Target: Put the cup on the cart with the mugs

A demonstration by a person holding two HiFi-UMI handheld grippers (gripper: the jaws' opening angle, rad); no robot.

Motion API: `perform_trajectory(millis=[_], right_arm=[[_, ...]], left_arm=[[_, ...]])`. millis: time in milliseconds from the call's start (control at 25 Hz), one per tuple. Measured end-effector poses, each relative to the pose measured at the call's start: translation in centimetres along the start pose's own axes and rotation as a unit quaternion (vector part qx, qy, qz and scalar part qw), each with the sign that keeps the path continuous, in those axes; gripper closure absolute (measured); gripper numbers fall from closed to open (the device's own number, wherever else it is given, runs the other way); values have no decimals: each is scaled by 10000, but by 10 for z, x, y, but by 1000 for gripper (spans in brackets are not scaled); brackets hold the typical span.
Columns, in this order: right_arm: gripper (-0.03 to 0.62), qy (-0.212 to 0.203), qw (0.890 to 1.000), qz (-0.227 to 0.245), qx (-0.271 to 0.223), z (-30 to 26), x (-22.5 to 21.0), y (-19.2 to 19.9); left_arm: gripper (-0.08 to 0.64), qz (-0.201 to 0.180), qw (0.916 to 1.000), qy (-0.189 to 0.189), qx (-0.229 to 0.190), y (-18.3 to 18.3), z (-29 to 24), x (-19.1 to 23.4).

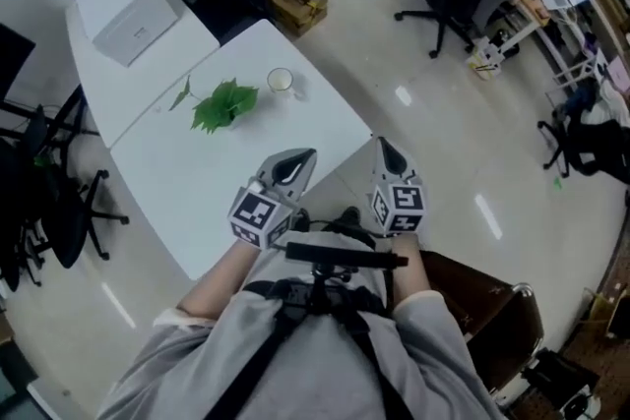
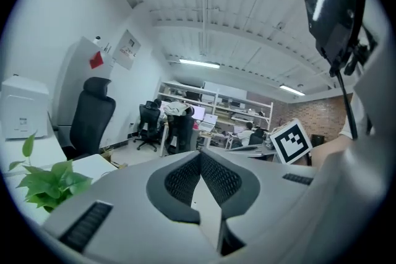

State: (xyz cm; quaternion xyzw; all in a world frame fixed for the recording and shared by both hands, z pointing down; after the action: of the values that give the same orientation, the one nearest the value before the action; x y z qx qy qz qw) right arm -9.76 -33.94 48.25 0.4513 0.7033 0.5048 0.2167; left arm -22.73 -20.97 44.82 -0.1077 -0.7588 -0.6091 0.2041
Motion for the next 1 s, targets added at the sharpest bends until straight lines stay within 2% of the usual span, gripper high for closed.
perform_trajectory(millis=[280, 360, 480, 520, 600, 800, 1000], right_arm=[[589, -982, 9931, 608, 184, -81, 29, -8], [589, -1335, 9869, 880, 223, -107, 35, -9], [589, -1917, 9726, 1278, 314, -141, 44, -12], [576, -2105, 9669, 1397, 359, -152, 46, -13], [509, -2471, 9544, 1605, 470, -176, 51, -16], [258, -3285, 9114, 2256, 1028, -237, 80, -2], [159, -3755, 8657, 2864, 1657, -284, 111, 14]], left_arm=[[557, 362, 9938, -1024, -224, -2, 19, 43], [555, 392, 9893, -1376, -291, -6, 16, 55], [557, 525, 9772, -1972, -583, -13, 12, 71], [557, 558, 9736, -2120, -634, -15, 10, 73], [557, 569, 9677, -2366, -662, -19, 6, 80], [557, 670, 9523, -2870, -791, -22, -1, 100], [557, 752, 9401, -3194, -926, -21, -4, 112]])
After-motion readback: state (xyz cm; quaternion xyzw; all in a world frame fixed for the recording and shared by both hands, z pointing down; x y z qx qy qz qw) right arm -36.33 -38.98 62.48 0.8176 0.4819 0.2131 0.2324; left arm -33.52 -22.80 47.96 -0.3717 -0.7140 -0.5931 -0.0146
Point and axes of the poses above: the fingertips, and each gripper's own axes: z backward along the fingers, x to its left, y out of its underside, the point moved 4 cm from there along z, backward along the fingers, and after that the axes turned 12 degrees about z, right-handed, at the moved point
